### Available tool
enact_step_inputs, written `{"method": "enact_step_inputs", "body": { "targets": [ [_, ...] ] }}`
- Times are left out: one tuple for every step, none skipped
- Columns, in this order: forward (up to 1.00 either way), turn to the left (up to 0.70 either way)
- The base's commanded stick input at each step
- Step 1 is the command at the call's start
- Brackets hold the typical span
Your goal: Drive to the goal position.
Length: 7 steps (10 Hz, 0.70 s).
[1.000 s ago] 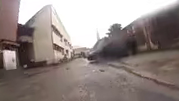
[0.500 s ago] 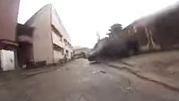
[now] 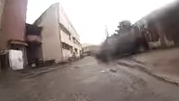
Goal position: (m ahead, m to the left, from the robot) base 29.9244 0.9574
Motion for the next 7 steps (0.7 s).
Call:
{"method": "enact_step_inputs", "body": {
  "targets": [
    [0.5,0.08],
    [0.5,0.08],
    [0.5,0.08],
    [0.5,0.08],
    [0.5,0.08],
    [0.5,0.08],
    [0.5,0.08]
  ]
}}
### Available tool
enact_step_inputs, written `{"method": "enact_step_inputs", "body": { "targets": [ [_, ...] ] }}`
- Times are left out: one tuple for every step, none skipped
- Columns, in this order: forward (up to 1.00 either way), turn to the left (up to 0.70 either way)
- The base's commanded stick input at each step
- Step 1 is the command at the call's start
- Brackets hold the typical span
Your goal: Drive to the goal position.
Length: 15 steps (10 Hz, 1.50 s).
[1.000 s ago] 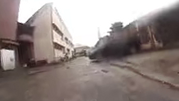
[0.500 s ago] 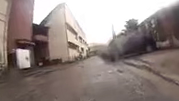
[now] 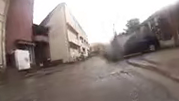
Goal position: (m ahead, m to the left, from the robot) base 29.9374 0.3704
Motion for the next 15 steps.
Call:
{"method": "enact_step_inputs", "body": {
  "targets": [
    [0.5,0.08],
    [0.5,0.08],
    [0.5,0.08],
    [0.5,0.08],
    [0.5,0.08],
    [0.5,0.08],
    [0.5,0.08],
    [0.5,0.08],
    [0.5,0.08],
    [0.5,0.08],
    [0.5,0.08],
    [0.5,0.08],
    [0.5,0.08],
    [0.5,0.08],
    [0.5,0.08]
  ]
}}
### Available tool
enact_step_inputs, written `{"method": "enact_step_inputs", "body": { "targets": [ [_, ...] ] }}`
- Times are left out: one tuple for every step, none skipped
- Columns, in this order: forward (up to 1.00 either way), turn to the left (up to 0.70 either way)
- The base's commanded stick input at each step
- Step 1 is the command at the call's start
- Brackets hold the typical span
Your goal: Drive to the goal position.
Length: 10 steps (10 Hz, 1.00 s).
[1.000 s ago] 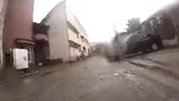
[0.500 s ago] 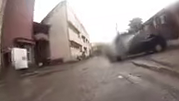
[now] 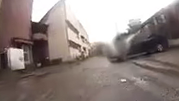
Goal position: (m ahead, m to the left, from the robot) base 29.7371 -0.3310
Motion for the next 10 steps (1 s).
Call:
{"method": "enact_step_inputs", "body": {
  "targets": [
    [0.5,0.08],
    [0.5,0.08],
    [0.5,0.08],
    [0.5,0.08],
    [0.5,0.08],
    [0.5,0.08],
    [0.5,0.08],
    [0.5,0.08],
    [0.5,0.08],
    [0.5,0.08]
  ]
}}
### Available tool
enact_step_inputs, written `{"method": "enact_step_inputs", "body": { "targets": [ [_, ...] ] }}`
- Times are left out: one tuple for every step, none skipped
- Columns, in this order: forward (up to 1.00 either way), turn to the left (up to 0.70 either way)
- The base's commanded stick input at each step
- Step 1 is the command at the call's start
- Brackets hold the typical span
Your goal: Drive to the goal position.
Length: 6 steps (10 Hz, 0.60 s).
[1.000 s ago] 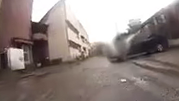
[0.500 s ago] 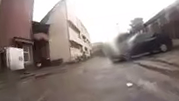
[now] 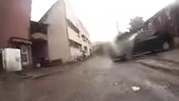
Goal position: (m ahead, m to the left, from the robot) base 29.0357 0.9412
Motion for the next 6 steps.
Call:
{"method": "enact_step_inputs", "body": {
  "targets": [
    [0.5,0.08],
    [0.5,0.08],
    [0.5,0.08],
    [0.5,0.08],
    [0.5,0.08],
    [0.5,0.08]
  ]
}}
